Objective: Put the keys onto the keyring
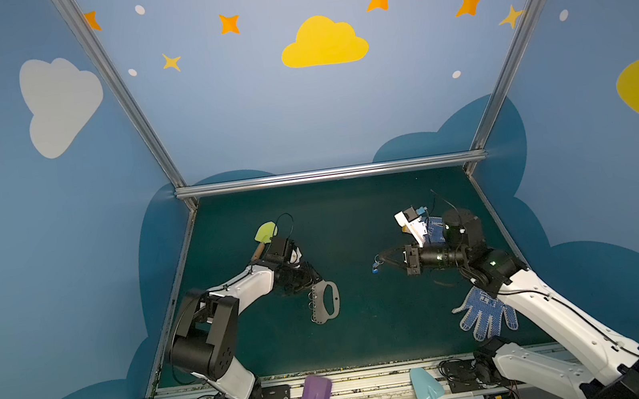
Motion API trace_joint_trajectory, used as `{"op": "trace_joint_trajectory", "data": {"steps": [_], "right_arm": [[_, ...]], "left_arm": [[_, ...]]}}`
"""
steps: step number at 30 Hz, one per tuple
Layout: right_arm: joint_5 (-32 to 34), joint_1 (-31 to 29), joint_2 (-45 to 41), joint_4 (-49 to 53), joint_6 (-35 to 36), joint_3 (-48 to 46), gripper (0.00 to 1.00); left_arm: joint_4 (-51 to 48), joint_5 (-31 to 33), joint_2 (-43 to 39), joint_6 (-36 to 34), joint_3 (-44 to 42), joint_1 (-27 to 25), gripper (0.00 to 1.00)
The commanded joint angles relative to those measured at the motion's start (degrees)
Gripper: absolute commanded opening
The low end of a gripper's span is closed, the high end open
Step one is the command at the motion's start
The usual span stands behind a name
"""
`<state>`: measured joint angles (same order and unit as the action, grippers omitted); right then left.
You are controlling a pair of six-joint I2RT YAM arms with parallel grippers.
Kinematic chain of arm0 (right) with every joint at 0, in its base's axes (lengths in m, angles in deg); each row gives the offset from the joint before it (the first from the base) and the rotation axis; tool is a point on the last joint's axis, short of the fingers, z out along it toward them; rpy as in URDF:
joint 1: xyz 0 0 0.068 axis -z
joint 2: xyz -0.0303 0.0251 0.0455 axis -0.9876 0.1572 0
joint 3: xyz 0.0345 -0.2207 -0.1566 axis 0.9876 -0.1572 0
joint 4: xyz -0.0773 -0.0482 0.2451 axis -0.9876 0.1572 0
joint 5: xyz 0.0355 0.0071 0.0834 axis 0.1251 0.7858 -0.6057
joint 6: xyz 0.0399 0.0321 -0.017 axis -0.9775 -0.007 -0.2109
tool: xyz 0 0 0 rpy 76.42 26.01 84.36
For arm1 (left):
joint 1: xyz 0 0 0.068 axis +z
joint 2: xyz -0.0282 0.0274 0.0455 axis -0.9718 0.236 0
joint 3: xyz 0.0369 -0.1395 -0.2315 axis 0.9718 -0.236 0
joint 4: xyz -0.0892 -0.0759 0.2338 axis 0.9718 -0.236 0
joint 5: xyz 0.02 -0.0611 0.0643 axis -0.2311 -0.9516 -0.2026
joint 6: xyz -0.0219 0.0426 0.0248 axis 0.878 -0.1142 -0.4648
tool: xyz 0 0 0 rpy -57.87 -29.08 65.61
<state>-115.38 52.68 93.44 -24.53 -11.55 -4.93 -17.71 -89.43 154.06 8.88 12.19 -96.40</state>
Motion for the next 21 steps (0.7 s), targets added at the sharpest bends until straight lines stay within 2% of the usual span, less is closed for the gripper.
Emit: {"op": "trace_joint_trajectory", "data": {"steps": [1,6,12,17,21], "right_arm": [[-0.5,0.1,0.1,-0.7,0.1,0.0,0.00],[-0.2,0.1,-0.2,-0.5,0.0,0.0,0.00],[-0.3,0.1,0.2,-0.3,0.0,0.2,0.00],[-0.2,0.1,0.4,-0.3,0.4,0.4,0.00],[-0.8,0.1,1.2,-0.4,0.5,0.5,0.00]], "left_arm": [[-0.8,1.8,-1.5,0.3,-0.7,-0.2,0.48],[-2.0,4.6,-2.0,-0.3,-0.6,0.0,0.47],[-8.8,10.5,-3.6,-3.5,2.5,-1.7,0.46],[-24.7,15.2,-2.6,-12.0,12.5,-3.7,0.46],[-33.9,15.3,-0.5,-22.5,18.9,-4.1,0.46]]}}
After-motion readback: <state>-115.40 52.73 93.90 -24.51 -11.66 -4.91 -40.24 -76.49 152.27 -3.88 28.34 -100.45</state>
